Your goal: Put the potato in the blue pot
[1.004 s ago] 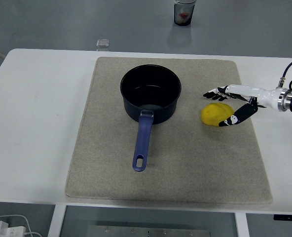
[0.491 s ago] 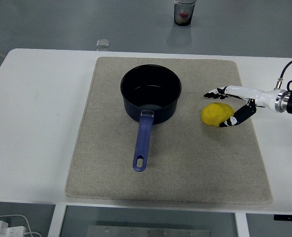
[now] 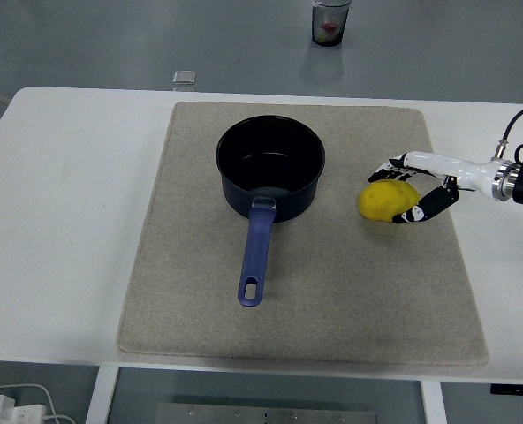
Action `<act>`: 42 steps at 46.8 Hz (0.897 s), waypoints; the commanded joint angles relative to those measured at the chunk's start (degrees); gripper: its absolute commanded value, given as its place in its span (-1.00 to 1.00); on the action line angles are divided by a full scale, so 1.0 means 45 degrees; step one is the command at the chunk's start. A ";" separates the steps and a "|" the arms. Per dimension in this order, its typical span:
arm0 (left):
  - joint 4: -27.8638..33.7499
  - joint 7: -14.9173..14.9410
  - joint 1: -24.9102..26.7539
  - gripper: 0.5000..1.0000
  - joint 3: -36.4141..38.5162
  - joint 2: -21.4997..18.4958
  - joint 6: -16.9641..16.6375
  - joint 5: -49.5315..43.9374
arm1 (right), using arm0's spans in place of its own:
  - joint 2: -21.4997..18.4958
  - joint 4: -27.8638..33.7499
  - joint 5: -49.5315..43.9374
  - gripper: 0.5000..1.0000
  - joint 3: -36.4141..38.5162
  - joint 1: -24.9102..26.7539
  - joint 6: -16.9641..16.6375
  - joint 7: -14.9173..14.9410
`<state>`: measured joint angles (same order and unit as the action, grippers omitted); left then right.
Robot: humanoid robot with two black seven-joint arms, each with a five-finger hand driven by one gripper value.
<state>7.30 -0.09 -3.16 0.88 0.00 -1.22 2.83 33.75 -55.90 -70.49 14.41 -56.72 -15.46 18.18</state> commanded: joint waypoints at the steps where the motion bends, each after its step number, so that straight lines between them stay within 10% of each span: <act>1: -0.0002 0.0000 0.0000 0.99 0.0000 0.0000 -0.0002 -0.0003 | 0.0000 0.0001 0.0000 -0.55 -0.0020 -0.0012 -0.0001 0.0003; 9: -0.0002 0.0000 0.0000 0.99 0.0000 0.0000 -0.0002 -0.0003 | 0.0000 0.0001 -0.0019 -0.99 -0.0020 0.0008 -0.0001 0.0003; 42: -0.0002 0.0000 0.0000 0.99 0.0000 0.0000 -0.0002 -0.0003 | 0.0000 0.0235 0.0195 -1.00 0.0273 -0.0148 0.0155 0.0413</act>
<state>7.30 -0.09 -3.16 0.88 0.00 -1.22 2.83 33.85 -55.08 -69.78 15.55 -57.31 -14.85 19.75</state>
